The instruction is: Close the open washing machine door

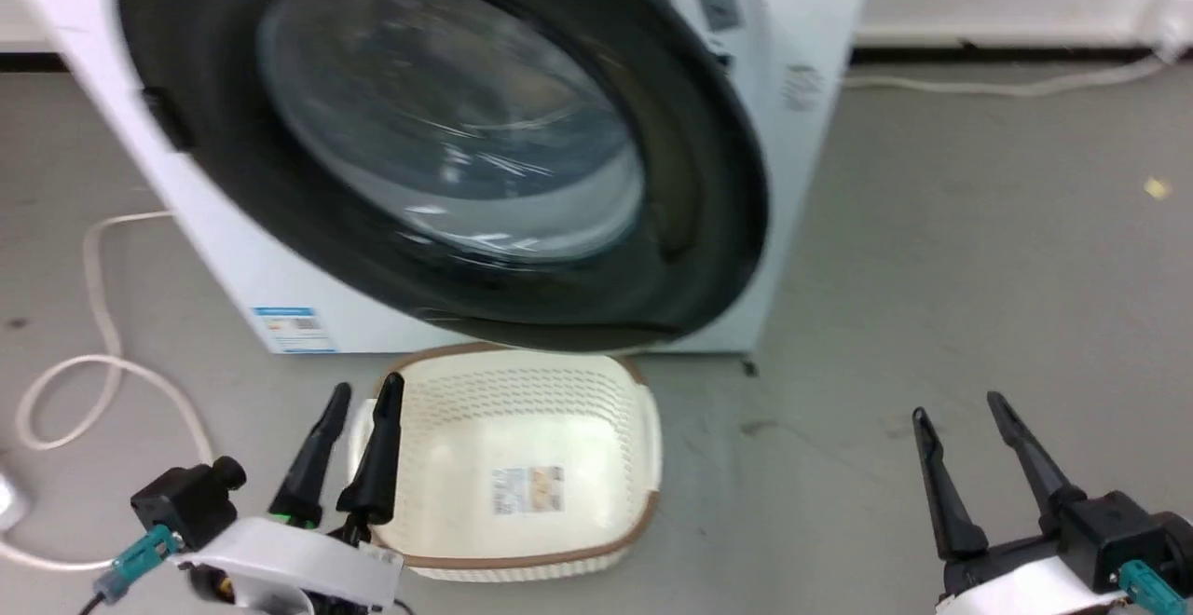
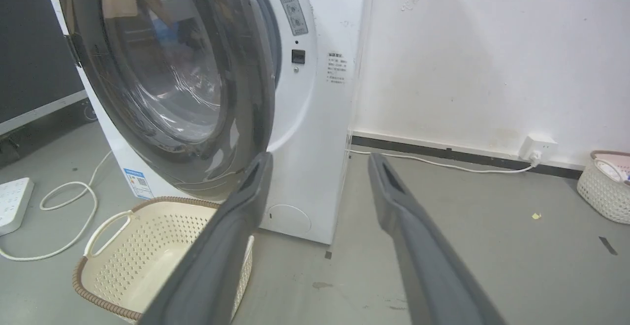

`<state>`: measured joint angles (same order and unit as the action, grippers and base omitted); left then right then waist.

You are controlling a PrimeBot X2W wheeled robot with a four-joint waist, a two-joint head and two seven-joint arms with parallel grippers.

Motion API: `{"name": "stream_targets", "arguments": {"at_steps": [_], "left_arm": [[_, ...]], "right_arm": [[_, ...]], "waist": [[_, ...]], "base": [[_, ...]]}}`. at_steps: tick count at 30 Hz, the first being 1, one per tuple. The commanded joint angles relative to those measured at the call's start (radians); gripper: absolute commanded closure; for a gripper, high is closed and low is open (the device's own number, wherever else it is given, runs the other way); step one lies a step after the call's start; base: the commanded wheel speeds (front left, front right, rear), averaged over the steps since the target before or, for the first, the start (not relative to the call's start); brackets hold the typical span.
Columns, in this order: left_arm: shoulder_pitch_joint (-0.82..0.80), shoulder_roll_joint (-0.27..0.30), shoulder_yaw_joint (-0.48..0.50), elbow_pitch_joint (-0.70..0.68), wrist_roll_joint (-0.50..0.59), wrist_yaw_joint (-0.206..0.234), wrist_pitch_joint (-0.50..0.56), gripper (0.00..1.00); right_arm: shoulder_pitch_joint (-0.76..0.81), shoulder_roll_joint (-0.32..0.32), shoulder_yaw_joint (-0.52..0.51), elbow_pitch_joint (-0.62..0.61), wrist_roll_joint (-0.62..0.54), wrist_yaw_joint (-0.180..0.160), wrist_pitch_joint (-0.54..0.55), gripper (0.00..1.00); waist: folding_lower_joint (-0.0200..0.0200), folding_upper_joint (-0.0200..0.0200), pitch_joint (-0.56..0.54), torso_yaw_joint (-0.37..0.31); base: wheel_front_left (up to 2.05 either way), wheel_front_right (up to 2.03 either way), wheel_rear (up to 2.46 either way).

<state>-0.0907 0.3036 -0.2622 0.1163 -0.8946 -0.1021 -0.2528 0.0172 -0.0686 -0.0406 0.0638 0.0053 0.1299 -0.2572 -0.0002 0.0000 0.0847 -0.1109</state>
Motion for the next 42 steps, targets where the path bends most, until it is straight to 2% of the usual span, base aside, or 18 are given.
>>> {"name": "stream_targets", "arguments": {"at_steps": [1,6,9,13,18,19,20,27,32,37,42], "left_arm": [[0.013,-0.001,0.008,-0.003,0.048,0.011,-0.007,0.0],[0.064,-0.035,0.117,-0.061,0.388,0.09,-0.008,0.0],[0.118,-0.058,0.154,-0.092,0.533,0.111,-0.009,0.0],[0.175,-0.081,0.169,-0.134,0.674,0.12,-0.009,0.0],[0.214,-0.107,0.176,-0.159,0.761,0.115,-0.009,0.0],[0.214,-0.111,0.175,-0.16,0.77,0.11,-0.009,0.0],[0.212,-0.115,0.174,-0.162,0.778,0.107,-0.009,0.0],[0.159,-0.143,0.161,-0.166,0.82,0.084,-0.009,0.0],[0.108,-0.17,0.157,-0.175,0.831,0.079,-0.009,0.0],[0.062,-0.2,0.159,-0.171,0.82,0.07,-0.009,0.0],[0.031,-0.215,0.154,-0.17,0.825,0.063,-0.009,0.0]], "right_arm": [[0.012,-0.008,0.005,-0.006,0.0,0.001,-0.005,0.0],[0.023,-0.016,0.029,-0.011,0.009,0.001,-0.005,0.0],[0.025,-0.023,0.054,-0.01,0.015,0.001,-0.005,0.0],[0.036,-0.029,0.076,-0.006,0.027,0.001,-0.005,0.0],[0.038,-0.038,0.102,-0.004,0.045,0.001,-0.005,0.0],[0.033,-0.044,0.11,-0.007,0.051,0.001,-0.005,0.59],[0.026,-0.051,0.12,-0.012,0.056,0.001,-0.005,1.0],[-0.094,-0.138,0.199,-0.005,0.117,0.001,0.01,1.0],[-0.249,-0.244,0.262,0.028,0.179,0.001,0.065,1.0],[-0.422,-0.343,0.275,0.095,0.233,0.001,0.127,1.0],[-0.533,-0.396,0.262,0.165,0.276,0.001,0.158,1.0]], "waist": [[0.0002,0.0,-0.052,0.067],[0.0002,0.0,-0.078,0.122],[0.0002,0.0,-0.085,0.139],[0.0002,0.0,-0.09,0.165],[0.0002,0.0,-0.086,0.197],[0.0002,0.0,-0.079,0.204],[0.0002,0.0,-0.07,0.211],[0.0002,0.0,0.031,0.261],[0.0002,0.0,0.121,0.303],[0.0002,0.0,0.195,0.34],[0.0002,0.0,0.234,0.364]], "base": [[0.0,0.0,0.0],[0.0,0.0,0.0],[0.0,0.0,0.0],[0.0,0.0,0.0],[0.0,0.0,0.0],[0.0,0.0,0.0],[0.0,0.0,0.0],[0.0,0.0,0.0],[0.0,0.0,0.0],[0.0,0.0,0.0],[0.0,0.0,0.0]]}}
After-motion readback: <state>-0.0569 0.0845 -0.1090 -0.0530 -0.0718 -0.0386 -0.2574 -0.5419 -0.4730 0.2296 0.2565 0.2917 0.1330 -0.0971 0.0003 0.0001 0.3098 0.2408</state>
